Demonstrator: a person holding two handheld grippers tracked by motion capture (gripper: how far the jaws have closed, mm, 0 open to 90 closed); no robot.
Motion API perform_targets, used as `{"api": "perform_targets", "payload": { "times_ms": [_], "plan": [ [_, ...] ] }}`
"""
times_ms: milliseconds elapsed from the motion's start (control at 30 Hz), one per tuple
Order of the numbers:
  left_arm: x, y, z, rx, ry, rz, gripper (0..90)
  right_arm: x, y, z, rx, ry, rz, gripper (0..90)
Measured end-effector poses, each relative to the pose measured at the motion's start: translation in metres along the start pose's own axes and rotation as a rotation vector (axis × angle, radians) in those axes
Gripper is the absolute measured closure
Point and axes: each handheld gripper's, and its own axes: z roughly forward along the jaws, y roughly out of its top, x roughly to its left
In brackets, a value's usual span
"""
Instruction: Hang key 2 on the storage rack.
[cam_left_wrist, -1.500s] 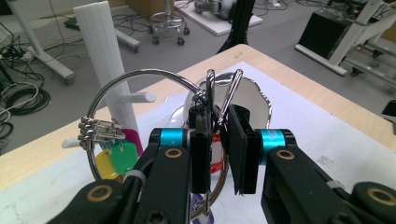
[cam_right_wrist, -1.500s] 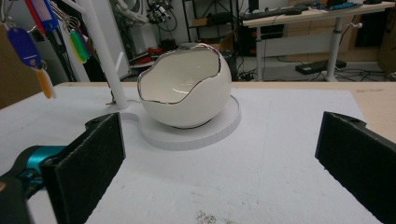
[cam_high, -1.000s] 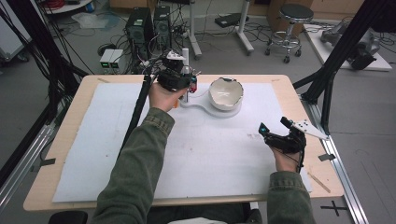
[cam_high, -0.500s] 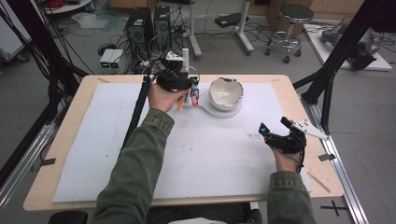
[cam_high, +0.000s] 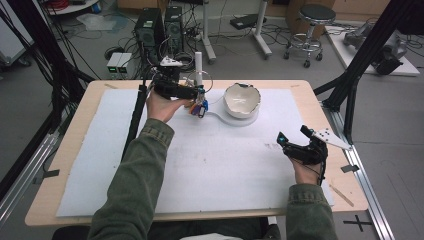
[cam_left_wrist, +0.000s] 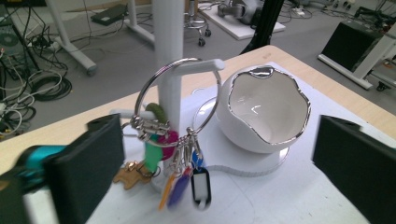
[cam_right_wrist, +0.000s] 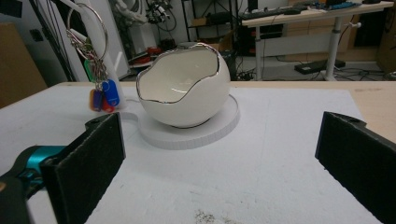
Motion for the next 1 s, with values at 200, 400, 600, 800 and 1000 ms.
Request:
{"api": "perform_targets", "payload": {
  "times_ms": [200,400,600,800,1000],
  "plan": [
    [0.009,-0.005,-0.011,-0.024,-0.015,-0.019,1.6,0.000,0.000,0.001,0.000,0.002,0.001,0.5],
    [0.021,-0.012,-0.025,-0.056,-0.013,-0.036,1.6,0.001,0.000,0.001,0.002,0.002,-0.003,0.5],
    [0.027,-0.017,-0.032,-0.086,-0.029,-0.041,1.6,0.002,0.000,0.003,0.003,0.008,-0.004,0.5],
    [0.036,-0.030,-0.038,-0.099,-0.018,-0.050,1.6,0.003,0.000,0.004,0.006,0.009,-0.003,0.5],
    [0.044,-0.045,-0.044,-0.119,-0.012,-0.078,1.7,0.003,0.000,0.005,0.011,0.010,-0.005,0.5]
  ]
}}
